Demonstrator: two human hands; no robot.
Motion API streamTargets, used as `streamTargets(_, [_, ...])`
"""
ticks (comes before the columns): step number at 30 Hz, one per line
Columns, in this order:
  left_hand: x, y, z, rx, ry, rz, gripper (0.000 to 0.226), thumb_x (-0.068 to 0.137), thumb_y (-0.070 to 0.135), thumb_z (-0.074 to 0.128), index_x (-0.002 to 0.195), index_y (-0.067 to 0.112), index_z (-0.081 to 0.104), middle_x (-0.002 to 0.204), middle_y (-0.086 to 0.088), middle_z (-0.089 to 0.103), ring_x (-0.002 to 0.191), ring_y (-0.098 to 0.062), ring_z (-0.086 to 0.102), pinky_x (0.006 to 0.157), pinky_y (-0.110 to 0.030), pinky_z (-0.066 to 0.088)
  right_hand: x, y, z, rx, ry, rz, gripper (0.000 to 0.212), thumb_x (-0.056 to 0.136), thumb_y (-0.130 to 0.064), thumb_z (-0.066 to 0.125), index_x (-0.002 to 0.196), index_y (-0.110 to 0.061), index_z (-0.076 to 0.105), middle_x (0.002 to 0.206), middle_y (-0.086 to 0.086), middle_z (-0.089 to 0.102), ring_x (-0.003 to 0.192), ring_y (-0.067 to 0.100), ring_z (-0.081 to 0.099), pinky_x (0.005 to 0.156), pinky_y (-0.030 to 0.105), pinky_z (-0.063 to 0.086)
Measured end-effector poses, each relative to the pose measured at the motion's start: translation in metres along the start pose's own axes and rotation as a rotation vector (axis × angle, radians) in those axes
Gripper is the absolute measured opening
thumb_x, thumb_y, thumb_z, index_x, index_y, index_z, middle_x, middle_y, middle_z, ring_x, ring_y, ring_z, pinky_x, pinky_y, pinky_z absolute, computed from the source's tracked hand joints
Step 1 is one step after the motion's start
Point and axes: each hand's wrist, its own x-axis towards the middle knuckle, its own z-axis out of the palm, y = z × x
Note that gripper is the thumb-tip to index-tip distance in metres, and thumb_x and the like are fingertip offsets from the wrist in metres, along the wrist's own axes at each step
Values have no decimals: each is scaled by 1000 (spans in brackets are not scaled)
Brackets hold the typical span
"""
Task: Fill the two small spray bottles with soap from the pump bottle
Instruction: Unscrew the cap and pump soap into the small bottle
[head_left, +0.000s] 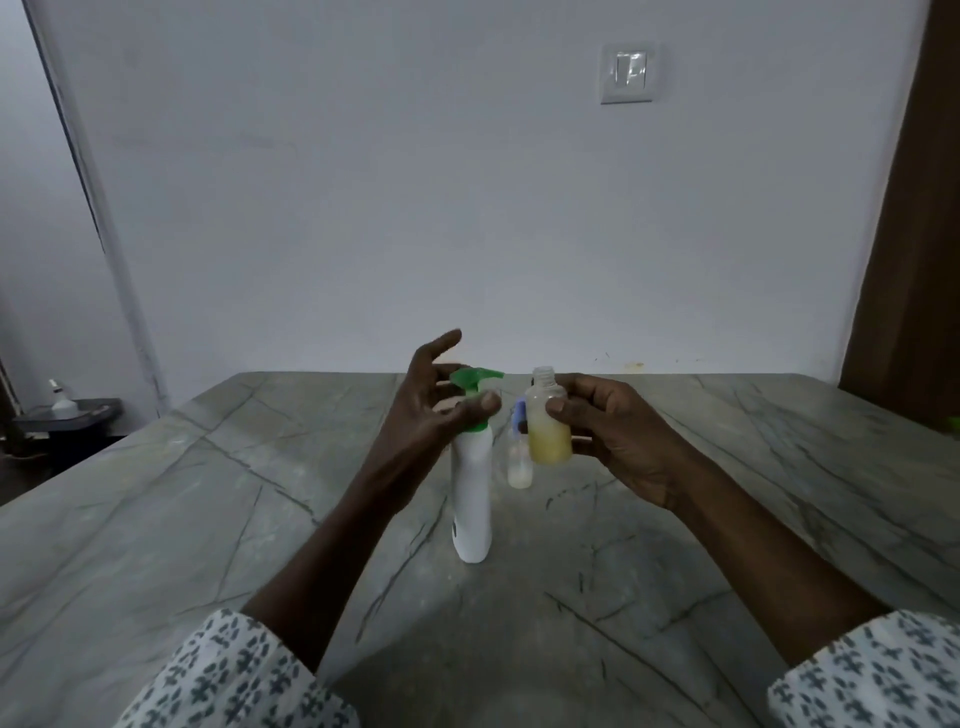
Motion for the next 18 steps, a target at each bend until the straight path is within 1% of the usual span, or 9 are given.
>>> streamTargets(2, [-5,-7,-12,19,-222,-135,102,54,52,80,143,39,31,133,0,52,116,-14,58,88,-27,52,0,0,-4,-6,32,-3,48,84,-24,67,128,-8,60,120,11,70,110,30,67,88,43,55])
streamTargets(3, [-8,-9,-15,41,-326,-189,104,53,48,82,143,39,30,134,1,51,116,-13,57,85,-24,53,-1,1,-5,-12,41,-4,44,87,-21,66,129,-8,59,121,11,69,111,31,66,90,44,55])
streamTargets(5, [-14,-12,-17,77,-454,-254,93,56,34,89,134,42,38,127,7,58,112,-8,59,81,-20,53,-2,1,-8,-29,56,-4,42,91,-17,64,131,-9,58,124,12,68,112,31,66,94,47,54])
streamTargets(6, [-14,-14,-16,88,-466,-263,85,60,25,91,127,43,43,121,9,62,110,-8,61,81,-20,54,-4,2,-10,-38,62,-3,42,91,-16,63,132,-9,57,124,11,68,112,30,66,95,48,54])
streamTargets(8, [-14,-16,-13,114,-425,-252,72,66,14,89,121,37,49,112,6,66,106,-10,63,82,-23,54,-8,2,-11,-50,70,1,42,91,-15,63,133,-9,56,122,11,69,111,30,67,94,46,55])
streamTargets(10, [-12,-20,-14,123,-387,-236,67,65,16,88,121,27,52,111,-1,66,104,-16,64,82,-26,55,-13,4,-12,-70,70,5,38,91,-13,63,129,-10,59,118,10,71,108,27,68,89,40,57])
streamTargets(14, [-10,-29,-22,121,-357,-241,68,61,27,86,120,23,53,111,-7,66,104,-22,64,84,-32,56,-23,11,-12,-112,52,17,24,92,-7,62,112,-20,66,102,-2,75,92,10,72,73,23,57])
streamTargets(16, [-8,-32,-26,133,-336,-251,65,65,23,86,121,23,52,112,-5,65,104,-22,64,84,-31,57,-26,16,-13,-127,39,37,26,92,-7,62,114,-19,65,102,-4,76,92,9,72,74,23,58])
streamTargets(18, [-8,-34,-29,141,-350,-272,75,65,24,87,129,24,48,118,-2,64,110,-21,61,89,-34,56,-28,21,-14,-141,28,61,28,91,-8,63,118,-16,65,106,-1,75,96,12,71,80,26,59])
